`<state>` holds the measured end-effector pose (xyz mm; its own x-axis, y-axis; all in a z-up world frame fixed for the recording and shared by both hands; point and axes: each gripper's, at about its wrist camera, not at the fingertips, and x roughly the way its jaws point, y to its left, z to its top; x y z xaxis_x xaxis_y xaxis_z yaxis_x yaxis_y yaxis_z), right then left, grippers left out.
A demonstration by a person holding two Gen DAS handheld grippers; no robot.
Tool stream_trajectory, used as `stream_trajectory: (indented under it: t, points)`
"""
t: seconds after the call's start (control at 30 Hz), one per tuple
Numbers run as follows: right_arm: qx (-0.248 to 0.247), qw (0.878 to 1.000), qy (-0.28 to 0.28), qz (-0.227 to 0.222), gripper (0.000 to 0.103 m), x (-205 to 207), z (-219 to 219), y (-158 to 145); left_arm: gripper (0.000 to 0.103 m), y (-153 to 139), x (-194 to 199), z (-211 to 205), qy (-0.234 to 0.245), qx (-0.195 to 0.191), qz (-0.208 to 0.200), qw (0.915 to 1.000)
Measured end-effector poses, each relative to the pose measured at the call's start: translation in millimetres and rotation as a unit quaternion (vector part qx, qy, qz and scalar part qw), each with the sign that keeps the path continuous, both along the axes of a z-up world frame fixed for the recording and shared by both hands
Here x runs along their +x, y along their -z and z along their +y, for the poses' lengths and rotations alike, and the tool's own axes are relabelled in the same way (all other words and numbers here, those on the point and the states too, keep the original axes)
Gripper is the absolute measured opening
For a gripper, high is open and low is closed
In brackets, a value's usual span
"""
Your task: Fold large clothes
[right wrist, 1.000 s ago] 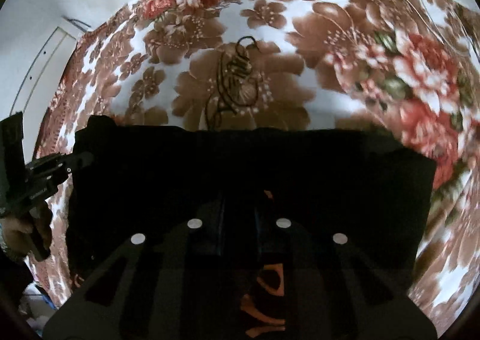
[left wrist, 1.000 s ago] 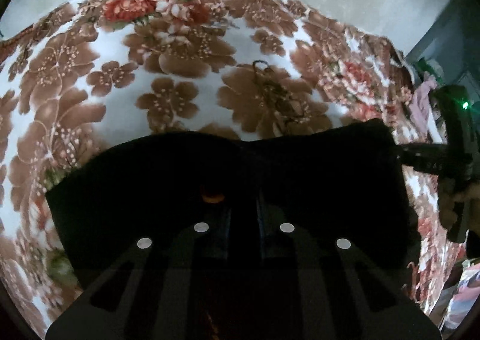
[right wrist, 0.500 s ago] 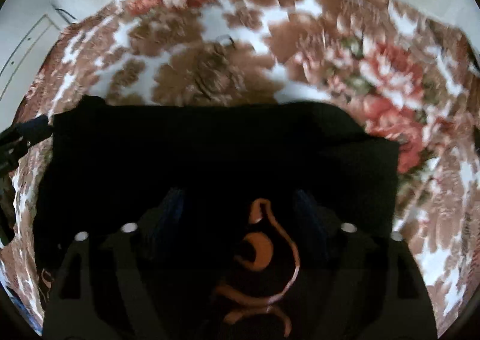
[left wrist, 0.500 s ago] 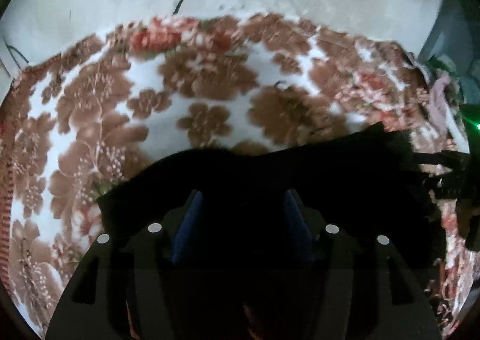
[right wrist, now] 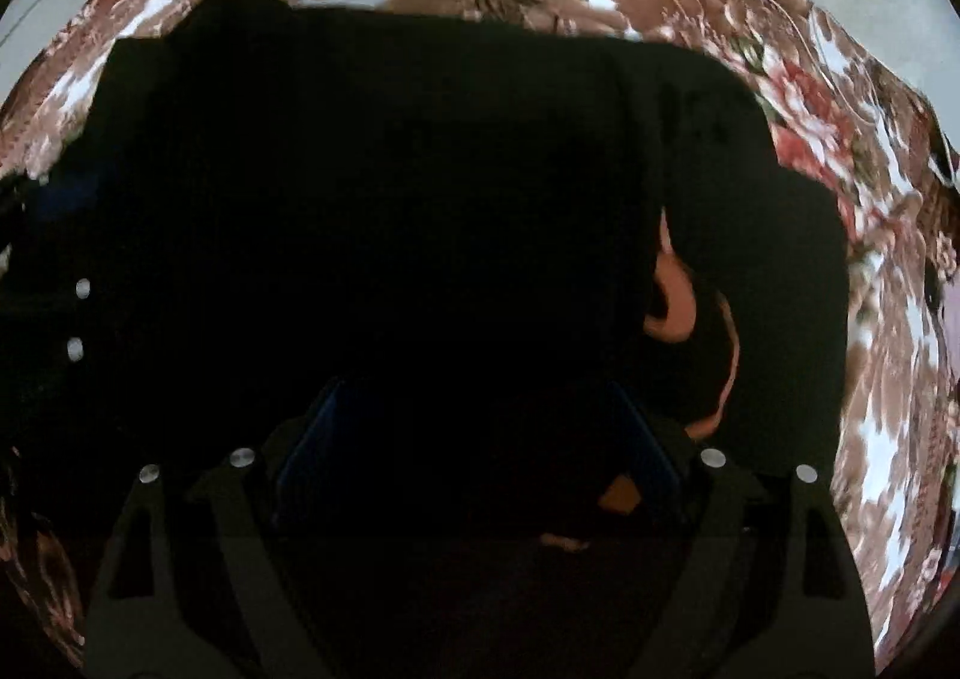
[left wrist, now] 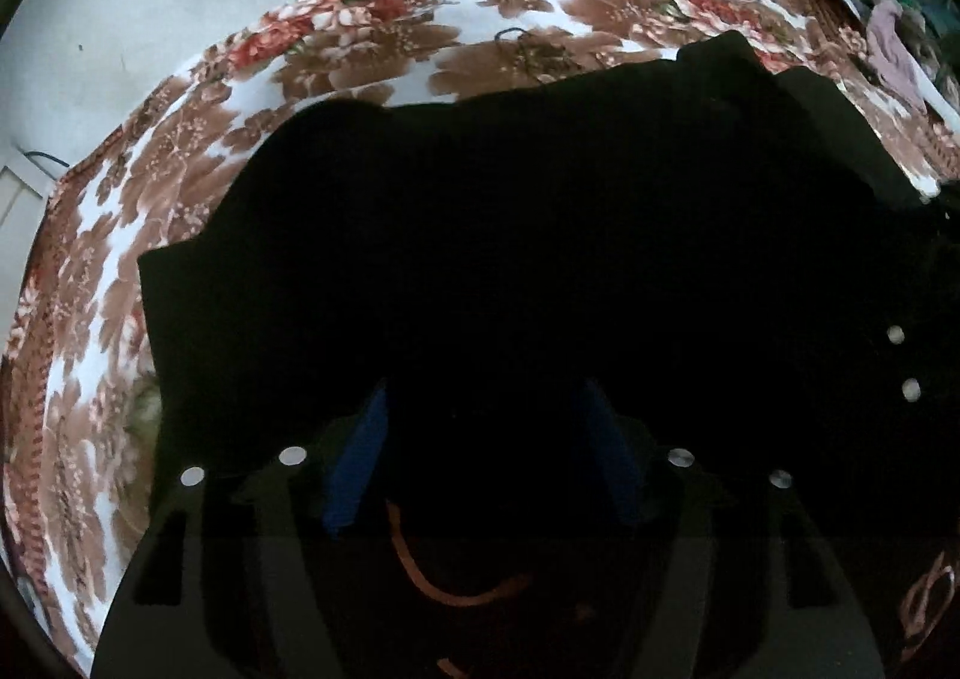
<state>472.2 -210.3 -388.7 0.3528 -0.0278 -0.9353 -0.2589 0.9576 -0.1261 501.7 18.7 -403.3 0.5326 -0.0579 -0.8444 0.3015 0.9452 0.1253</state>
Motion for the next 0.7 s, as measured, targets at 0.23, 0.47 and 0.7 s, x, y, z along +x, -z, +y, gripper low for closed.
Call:
stream_trajectory:
  t: [0.23,0.47,0.7]
  points:
    - [-0.022,0.999,0.010,-0.027,0.086,-22,1,-24,0.073,-35,-28,-3,0.019,0.014,-0.037,0.9990]
    - [0.012,0.999,0.011,-0.046,0.092,-122,-17,-66,0.082,-77,-162,5,0.050,0.002,-0.068,0.9964]
    - [0.037,0.999,0.023,-0.017,0.092,-234,-67,-68,0.082,-70,-296,73,-0.054,0.019,0.008,0.9983]
